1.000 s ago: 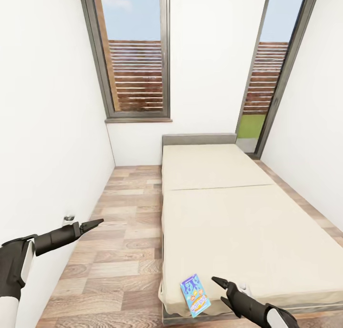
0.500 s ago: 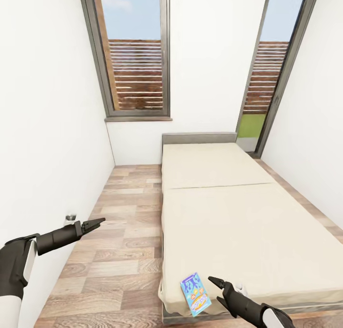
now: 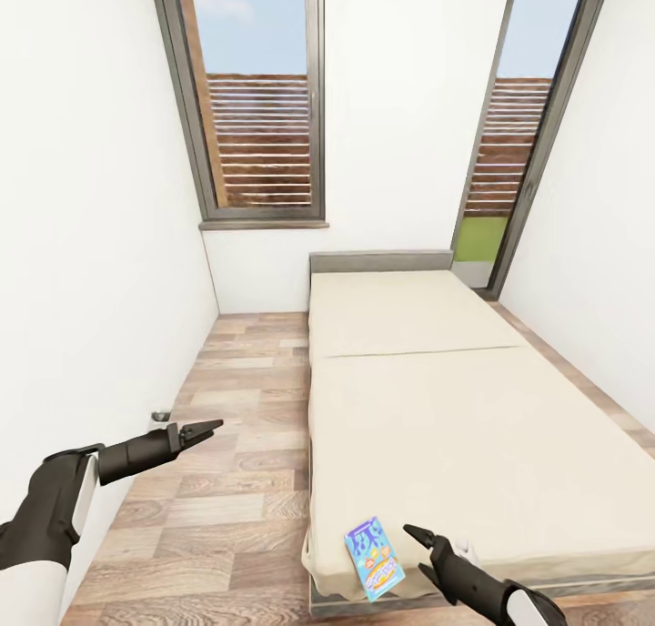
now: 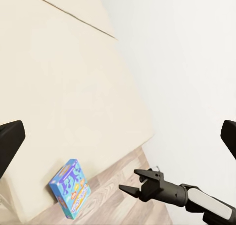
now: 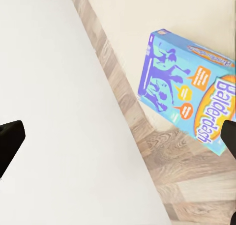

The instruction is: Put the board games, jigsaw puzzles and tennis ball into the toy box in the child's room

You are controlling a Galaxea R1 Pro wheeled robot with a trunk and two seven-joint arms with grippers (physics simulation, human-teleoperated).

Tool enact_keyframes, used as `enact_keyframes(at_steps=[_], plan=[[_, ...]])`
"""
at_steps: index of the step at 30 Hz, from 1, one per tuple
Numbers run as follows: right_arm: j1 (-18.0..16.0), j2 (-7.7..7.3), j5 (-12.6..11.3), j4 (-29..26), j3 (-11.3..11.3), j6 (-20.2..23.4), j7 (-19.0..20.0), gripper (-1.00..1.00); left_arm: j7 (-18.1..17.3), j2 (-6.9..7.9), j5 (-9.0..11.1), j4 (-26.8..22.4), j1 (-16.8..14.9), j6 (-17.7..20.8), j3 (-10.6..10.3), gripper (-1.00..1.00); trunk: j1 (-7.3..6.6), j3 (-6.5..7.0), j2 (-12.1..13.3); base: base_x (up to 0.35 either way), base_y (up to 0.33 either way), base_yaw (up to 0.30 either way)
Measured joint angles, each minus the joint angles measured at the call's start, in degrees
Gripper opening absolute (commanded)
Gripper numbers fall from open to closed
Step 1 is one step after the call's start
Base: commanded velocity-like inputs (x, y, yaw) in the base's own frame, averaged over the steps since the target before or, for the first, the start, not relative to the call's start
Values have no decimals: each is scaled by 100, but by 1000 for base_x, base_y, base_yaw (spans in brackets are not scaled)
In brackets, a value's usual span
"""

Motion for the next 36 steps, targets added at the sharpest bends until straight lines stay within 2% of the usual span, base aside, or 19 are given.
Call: enact_keyframes(at_steps=[7, 36], plan=[[3, 8, 9, 7, -108, 10, -7, 100, 8, -20, -1, 0, -1, -1, -9, 100, 154, -126, -281, 0, 0, 0], [0, 15, 21, 9, -108, 13, -202, 100, 9, -23, -1, -68, -1, 0, -10, 100, 791, -647, -1444, 0, 0, 0]])
